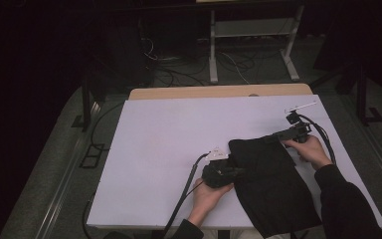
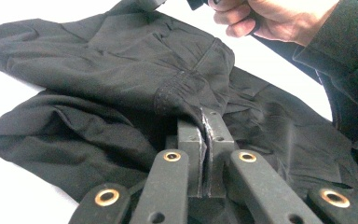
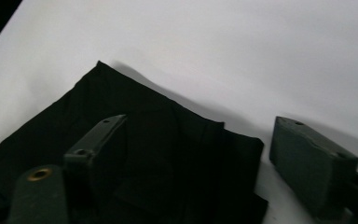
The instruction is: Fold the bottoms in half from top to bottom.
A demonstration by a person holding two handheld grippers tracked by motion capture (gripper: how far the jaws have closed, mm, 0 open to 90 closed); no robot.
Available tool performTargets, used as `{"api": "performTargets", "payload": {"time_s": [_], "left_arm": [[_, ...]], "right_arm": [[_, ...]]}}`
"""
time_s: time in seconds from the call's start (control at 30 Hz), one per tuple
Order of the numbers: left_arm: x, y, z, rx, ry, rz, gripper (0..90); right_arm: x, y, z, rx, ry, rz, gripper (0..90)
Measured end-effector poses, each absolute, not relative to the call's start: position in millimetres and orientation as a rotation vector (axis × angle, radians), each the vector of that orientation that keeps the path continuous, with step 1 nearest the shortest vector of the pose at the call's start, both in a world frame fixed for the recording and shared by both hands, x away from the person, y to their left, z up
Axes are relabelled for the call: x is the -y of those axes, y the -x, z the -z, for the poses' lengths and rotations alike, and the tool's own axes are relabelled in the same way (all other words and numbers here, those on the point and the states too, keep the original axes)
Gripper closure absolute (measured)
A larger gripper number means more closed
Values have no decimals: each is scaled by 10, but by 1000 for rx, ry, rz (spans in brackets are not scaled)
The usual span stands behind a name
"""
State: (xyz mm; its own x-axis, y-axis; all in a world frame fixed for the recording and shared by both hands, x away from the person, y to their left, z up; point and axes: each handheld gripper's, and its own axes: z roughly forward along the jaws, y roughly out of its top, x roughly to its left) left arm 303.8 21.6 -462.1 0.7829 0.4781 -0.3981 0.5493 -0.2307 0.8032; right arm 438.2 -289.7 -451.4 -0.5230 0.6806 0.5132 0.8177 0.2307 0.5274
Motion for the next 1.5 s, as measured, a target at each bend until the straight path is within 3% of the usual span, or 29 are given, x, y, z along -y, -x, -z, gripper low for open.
{"api": "performTargets", "payload": {"time_s": [0.37, 0.6, 1.5], "left_arm": [[-204, -3036, 4645, -782, -1877, 86, 866], [-216, -3031, 4640, -783, -1879, 81, 866], [-195, -3017, 4644, -784, -1889, 81, 862]], "right_arm": [[2765, -4388, 4537, 2334, 1409, 1150, 471], [2710, -4374, 4555, 2359, 1433, 1137, 814], [2822, -3921, 4142, 2149, 1423, 1459, 834]]}}
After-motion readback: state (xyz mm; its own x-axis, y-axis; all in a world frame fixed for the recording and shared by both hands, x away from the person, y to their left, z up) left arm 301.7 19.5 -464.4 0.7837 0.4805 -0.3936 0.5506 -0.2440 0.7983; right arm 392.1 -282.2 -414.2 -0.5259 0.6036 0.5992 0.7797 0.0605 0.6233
